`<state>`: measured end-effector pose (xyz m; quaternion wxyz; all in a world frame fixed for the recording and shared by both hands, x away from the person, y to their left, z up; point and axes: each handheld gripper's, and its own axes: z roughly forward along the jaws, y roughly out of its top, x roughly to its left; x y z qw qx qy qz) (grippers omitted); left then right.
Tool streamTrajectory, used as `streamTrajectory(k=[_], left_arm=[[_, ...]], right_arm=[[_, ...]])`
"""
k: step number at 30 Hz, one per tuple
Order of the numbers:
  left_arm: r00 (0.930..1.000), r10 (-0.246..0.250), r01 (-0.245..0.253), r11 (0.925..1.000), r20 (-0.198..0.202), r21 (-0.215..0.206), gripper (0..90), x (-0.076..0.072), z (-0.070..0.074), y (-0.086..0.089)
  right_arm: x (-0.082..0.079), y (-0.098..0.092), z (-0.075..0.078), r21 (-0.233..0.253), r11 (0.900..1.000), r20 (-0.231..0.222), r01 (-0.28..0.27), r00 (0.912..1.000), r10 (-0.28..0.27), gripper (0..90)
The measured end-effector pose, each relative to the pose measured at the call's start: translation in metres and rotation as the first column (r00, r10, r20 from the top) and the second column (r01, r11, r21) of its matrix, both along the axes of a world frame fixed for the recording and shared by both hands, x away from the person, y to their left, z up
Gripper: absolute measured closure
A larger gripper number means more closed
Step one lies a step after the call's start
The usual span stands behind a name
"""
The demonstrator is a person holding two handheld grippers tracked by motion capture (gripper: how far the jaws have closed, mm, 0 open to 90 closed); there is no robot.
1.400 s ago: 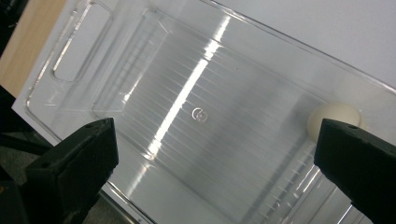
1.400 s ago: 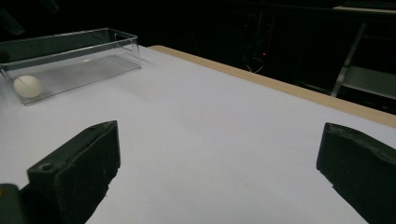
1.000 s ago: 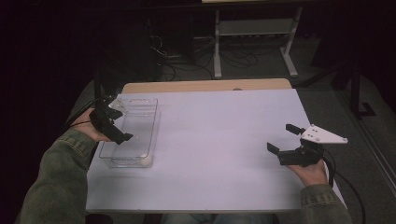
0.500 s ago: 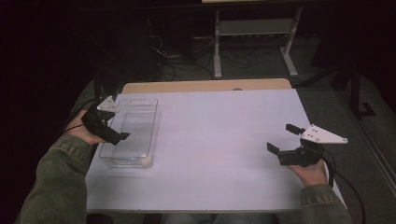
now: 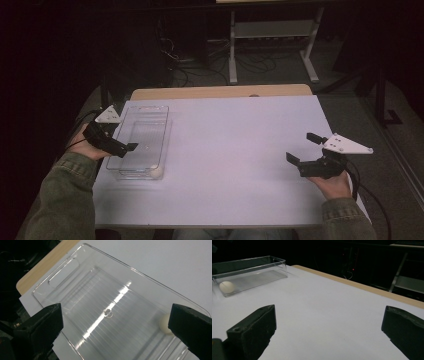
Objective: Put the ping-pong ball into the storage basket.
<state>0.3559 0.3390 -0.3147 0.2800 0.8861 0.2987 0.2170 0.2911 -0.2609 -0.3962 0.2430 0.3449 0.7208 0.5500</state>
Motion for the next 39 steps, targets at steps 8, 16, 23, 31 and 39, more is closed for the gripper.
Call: streamTrajectory(k=[8, 16, 23, 31, 39], left_arm=[[0.9987, 0.033, -0.03, 0.9964, 0.038, -0.079, 0.0, -0.009, -0.004, 0.01], [0.9961, 0.039, -0.028, 0.9906, 0.08, -0.134, 0.0, -0.023, -0.011, 0.01], [0.99, 0.075, -0.049, 0.9771, 0.119, -0.207, 0.0, -0.031, -0.018, 0.015], [0.9832, 0.108, -0.066, 0.9613, 0.147, -0.268, 0.0, -0.039, -0.025, 0.021], [0.9714, 0.157, -0.092, 0.9406, 0.178, -0.327, 0.0, -0.048, -0.037, 0.027]], right_arm=[[0.0, 0.0, 0.0, 0.002, 1.0, 0.004, 0.001, 1.0, -0.001, 0.0], [0.0, 0.0, 0.0, 0.004, 1.0, 0.006, 0.001, 1.0, -0.001, 0.0], [-0.001, 0.0, 0.0, 0.005, 1.0, 0.007, 0.0, 1.0, 0.0, 0.0], [0.0, 0.001, 0.0, 0.003, 1.0, 0.004, -0.001, 1.0, 0.001, 0.0], [-0.001, 0.001, 0.0, 0.004, 1.0, 0.006, 0.001, 1.0, -0.001, 0.0]])
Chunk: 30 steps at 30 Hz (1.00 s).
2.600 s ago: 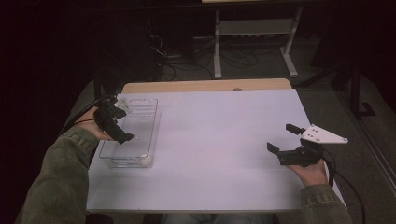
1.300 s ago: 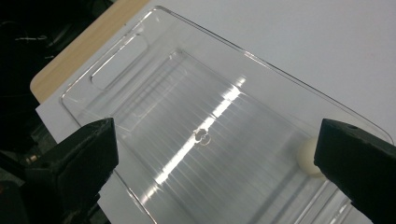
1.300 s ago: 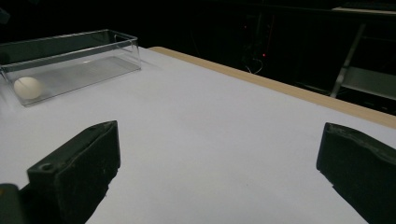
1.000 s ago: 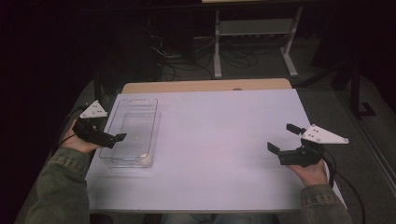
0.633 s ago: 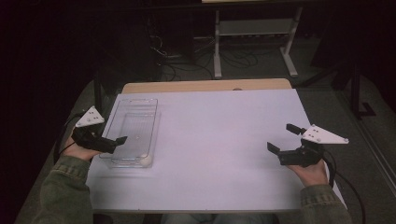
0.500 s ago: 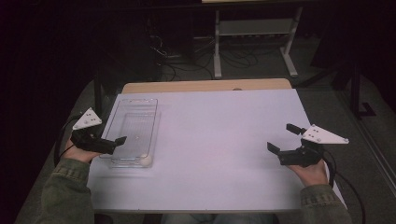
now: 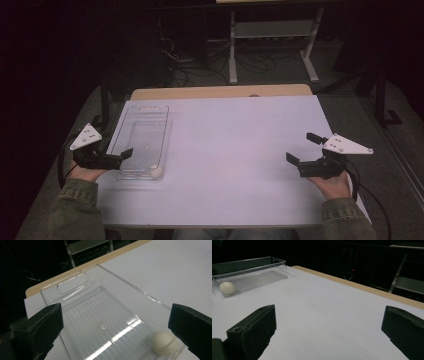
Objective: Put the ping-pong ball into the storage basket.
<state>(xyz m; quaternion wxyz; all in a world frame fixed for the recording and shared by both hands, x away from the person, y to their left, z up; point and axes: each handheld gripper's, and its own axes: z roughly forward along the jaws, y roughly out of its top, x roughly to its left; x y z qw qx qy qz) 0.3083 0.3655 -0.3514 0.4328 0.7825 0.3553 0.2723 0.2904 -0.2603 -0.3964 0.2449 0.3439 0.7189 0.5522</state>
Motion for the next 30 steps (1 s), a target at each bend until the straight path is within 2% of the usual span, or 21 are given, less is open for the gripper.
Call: streamTrajectory(k=[4, 7, 13, 17, 21, 28, 30], left_arm=[[0.9996, 0.022, -0.021, 0.9987, 0.02, -0.047, 0.0, -0.005, -0.006, 0.006], [0.999, 0.04, -0.039, 0.9958, 0.021, -0.083, 0.0, -0.008, -0.012, 0.01], [0.9972, 0.065, -0.06, 0.9896, 0.036, -0.131, 0.0, -0.013, -0.019, 0.017], [0.9956, 0.073, -0.061, 0.9805, 0.058, -0.187, 0.0, -0.019, -0.021, 0.018], [0.9933, 0.082, -0.064, 0.9765, 0.081, -0.205, 0.0, -0.025, -0.024, 0.019], [0.9864, 0.114, -0.082, 0.9654, 0.119, -0.248, 0.0, -0.032, -0.033, 0.022], [0.9865, 0.114, -0.08, 0.9624, 0.118, -0.26, 0.0, -0.034, -0.037, 0.023]], right_arm=[[0.0, 0.0, 0.0, 0.0, 1.0, 0.003, 0.002, 1.0, -0.002, 0.0], [0.0, 0.0, 0.0, 0.003, 1.0, 0.003, 0.003, 1.0, -0.003, 0.0], [-0.001, 0.0, 0.0, 0.007, 1.0, 0.006, 0.002, 1.0, -0.002, 0.0], [-0.001, 0.0, 0.0, 0.011, 1.0, 0.01, 0.0, 0.9999, -0.001, 0.0], [-0.002, -0.001, 0.001, 0.018, 1.0, 0.017, 0.004, 0.9998, -0.005, 0.0], [-0.003, -0.001, 0.001, 0.027, 1.0, 0.021, 0.005, 0.9998, -0.005, 0.0], [-0.003, -0.001, 0.001, 0.03, 1.0, 0.023, 0.006, 0.9997, -0.006, 0.0]])
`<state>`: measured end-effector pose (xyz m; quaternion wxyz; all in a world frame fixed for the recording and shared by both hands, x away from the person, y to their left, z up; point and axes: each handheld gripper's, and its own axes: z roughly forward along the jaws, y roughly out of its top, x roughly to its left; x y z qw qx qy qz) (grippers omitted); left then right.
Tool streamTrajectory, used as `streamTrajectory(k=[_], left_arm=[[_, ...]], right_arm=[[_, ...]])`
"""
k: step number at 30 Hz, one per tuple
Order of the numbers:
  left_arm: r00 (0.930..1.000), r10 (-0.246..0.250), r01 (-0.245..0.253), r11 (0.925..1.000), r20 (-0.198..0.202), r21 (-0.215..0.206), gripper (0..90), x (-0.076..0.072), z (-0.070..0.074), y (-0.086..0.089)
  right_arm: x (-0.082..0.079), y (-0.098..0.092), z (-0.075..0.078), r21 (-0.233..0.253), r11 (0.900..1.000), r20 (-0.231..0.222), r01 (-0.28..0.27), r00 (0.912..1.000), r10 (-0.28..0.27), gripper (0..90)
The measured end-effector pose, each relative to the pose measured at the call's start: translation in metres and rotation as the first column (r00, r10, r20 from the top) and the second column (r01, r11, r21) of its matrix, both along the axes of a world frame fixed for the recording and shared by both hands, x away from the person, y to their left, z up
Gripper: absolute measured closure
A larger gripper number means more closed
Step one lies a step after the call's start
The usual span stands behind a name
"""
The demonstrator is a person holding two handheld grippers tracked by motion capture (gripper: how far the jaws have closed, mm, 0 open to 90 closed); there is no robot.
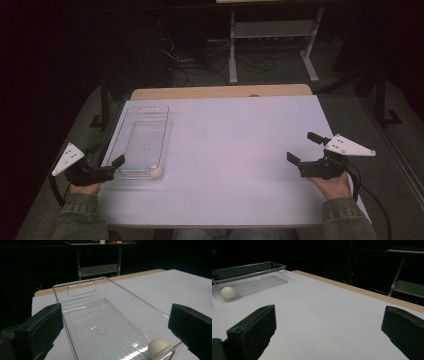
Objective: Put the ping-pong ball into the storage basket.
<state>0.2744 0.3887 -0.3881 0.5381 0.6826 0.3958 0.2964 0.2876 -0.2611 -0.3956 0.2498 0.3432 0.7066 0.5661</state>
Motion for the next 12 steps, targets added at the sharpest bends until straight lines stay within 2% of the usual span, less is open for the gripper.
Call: streamTrajectory(k=[2, 5, 12], left_arm=[[0.9999, -0.001, 0.001, 0.9999, -0.01, -0.014, 0.0, -0.0006, -0.0036, 0.0013], [1.0, 0.001, -0.001, 1.0, -0.01, -0.005, 0.0, -0.0012, -0.0052, 0.0004], [0.9994, 0.028, -0.028, 0.9996, 0.021, -0.003, 0.0, -0.0036, -0.0035, 0.0017]], right_arm=[[-0.0001, -0.0003, -0.0003, 0.003, 1.0, -0.001, -0.001, 1.0, 0.001, 0.0], [0.0, -0.0008, -0.0007, 0.008, 1.0, 0.0, 0.0, 1.0, 0.0, 0.0], [-0.0006, -0.0006, -0.0009, 0.02, 1.0, 0.0, 0.001, 1.0, -0.001, 0.0]])
